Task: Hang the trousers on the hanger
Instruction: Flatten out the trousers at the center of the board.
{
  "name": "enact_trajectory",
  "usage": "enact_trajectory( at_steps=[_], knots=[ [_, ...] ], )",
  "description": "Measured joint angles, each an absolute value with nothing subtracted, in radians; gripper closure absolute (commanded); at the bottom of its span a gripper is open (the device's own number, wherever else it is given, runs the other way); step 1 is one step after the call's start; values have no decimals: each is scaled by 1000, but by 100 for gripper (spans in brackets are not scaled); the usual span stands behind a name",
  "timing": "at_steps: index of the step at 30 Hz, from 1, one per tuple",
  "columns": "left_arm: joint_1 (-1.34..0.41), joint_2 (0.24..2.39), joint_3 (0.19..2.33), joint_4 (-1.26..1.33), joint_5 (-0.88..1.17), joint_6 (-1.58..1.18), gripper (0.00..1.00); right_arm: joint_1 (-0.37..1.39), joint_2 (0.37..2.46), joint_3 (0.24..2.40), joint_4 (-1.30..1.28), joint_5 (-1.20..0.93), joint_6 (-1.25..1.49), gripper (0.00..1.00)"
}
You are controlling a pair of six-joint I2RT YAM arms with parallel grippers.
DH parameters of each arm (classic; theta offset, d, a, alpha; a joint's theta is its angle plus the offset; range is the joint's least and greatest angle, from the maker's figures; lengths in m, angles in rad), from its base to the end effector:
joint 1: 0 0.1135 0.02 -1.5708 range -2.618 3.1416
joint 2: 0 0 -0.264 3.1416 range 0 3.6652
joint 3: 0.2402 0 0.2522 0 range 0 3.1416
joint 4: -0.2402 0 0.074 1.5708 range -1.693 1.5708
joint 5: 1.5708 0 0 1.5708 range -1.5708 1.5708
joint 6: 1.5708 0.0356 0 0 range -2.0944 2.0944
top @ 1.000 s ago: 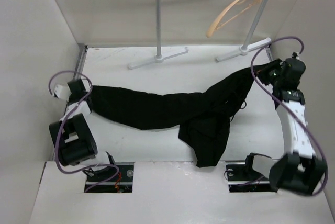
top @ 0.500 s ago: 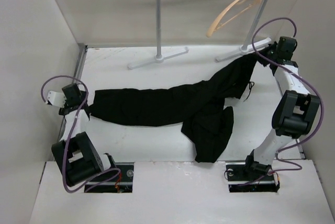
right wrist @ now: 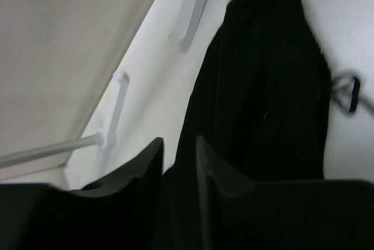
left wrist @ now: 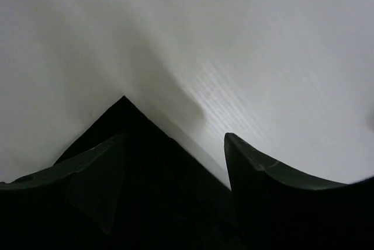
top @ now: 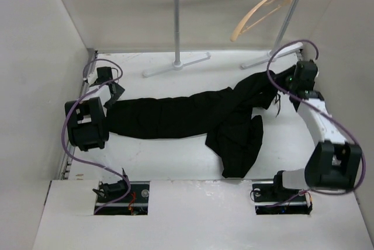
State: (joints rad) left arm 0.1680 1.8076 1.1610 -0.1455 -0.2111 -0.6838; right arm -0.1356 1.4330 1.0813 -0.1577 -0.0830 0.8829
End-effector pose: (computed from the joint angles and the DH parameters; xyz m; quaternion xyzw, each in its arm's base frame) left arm 0.3833 0.0726 0.1930 -0.4165 0.8213 -0.0020 0.3898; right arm 0.3273 -0.0417 0.2935 0.4018 0.7626 0.2179 0.4577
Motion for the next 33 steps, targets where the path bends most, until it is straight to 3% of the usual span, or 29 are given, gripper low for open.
enact_trajectory(
  at_steps=[2, 4, 6, 9, 11, 13, 20, 24, 26, 31, 33],
  knots=[
    [163, 1860, 1181, -187, -208, -677, 41, -93, 1306, 978, -167, -58, 884, 84],
    [159, 1870, 1206, -206, -223, -670, 43, -56, 1182, 868, -187, -44, 881, 78],
    [156, 1870, 1215, -215, -245, -669, 46, -43, 1085, 774, -222, -28, 874, 61],
    [152, 1874, 1215, -229, -268, -670, 70, -38, 958, 651, -297, -8, 863, 39],
    [152, 1883, 1215, -231, -272, -667, 85, -25, 881, 593, -362, -4, 862, 36],
    [152, 1893, 1215, -237, -274, -665, 92, 2, 814, 558, -427, -2, 868, 34],
    [155, 1944, 1299, -262, -277, -664, 98, 63, 748, 492, -563, 23, 906, 37],
    [163, 2057, 1521, -282, -274, -666, 97, 113, 839, 492, -584, 25, 921, 45],
    [170, 2120, 1666, -288, -271, -671, 91, 149, 877, 492, -588, 27, 928, 54],
    [179, 2184, 1881, -270, -250, -686, 43, 242, 965, 499, -587, 27, 966, 88],
    [181, 2158, 1867, -257, -234, -696, 40, 280, 976, 503, -590, 23, 986, 92]
  ],
)
